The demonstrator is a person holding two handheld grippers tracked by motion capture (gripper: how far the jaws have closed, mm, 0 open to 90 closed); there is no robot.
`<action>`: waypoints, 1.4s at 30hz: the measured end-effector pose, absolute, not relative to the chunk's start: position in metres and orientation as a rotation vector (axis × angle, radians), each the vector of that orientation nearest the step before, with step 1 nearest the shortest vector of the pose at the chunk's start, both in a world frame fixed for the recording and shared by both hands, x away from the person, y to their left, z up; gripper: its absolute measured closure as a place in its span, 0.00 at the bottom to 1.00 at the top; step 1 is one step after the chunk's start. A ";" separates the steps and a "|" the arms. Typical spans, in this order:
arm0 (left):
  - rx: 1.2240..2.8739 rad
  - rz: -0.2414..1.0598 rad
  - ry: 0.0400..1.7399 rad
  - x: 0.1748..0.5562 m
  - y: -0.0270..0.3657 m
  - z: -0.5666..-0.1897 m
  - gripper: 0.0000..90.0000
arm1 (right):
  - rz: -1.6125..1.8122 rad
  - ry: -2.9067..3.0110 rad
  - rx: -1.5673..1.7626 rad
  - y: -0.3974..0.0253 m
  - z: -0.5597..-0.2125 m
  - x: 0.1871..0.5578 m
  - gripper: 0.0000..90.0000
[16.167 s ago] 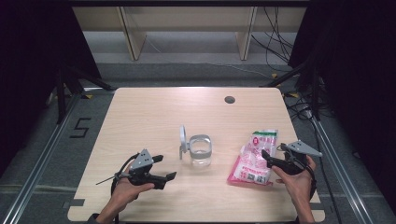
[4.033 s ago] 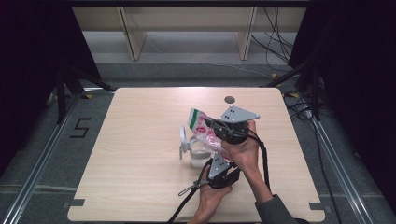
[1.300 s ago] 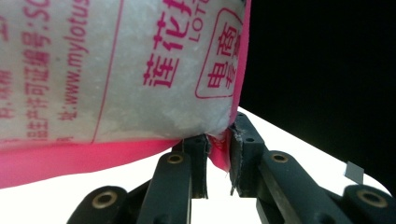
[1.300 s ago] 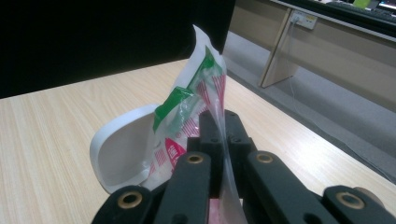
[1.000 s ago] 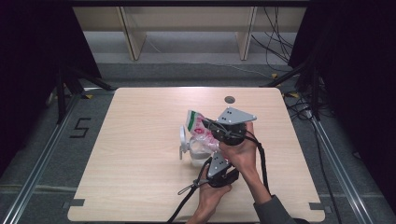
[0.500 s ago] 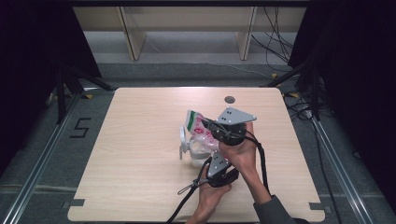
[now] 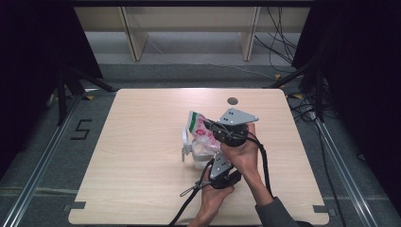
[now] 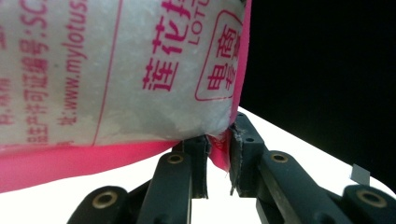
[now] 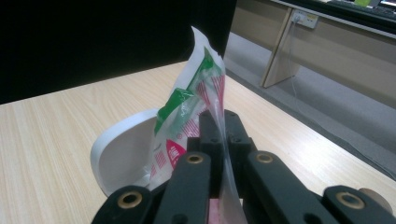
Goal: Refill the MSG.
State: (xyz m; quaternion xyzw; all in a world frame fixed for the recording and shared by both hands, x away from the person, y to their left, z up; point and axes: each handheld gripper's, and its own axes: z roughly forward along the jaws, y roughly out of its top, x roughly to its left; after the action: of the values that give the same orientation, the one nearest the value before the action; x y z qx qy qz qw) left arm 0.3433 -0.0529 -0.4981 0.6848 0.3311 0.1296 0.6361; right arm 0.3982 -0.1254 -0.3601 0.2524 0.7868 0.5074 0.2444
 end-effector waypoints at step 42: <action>1.540 0.296 0.745 0.350 -0.055 -0.494 0.87 | 1.374 2.162 0.690 -0.123 -0.354 0.400 1.00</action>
State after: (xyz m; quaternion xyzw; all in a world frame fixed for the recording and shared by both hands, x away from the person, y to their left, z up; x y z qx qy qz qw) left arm 0.3497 -0.0545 -0.4944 0.6770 0.3275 0.1301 0.6462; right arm 0.4005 -0.1233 -0.3543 0.2524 0.7907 0.5024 0.2421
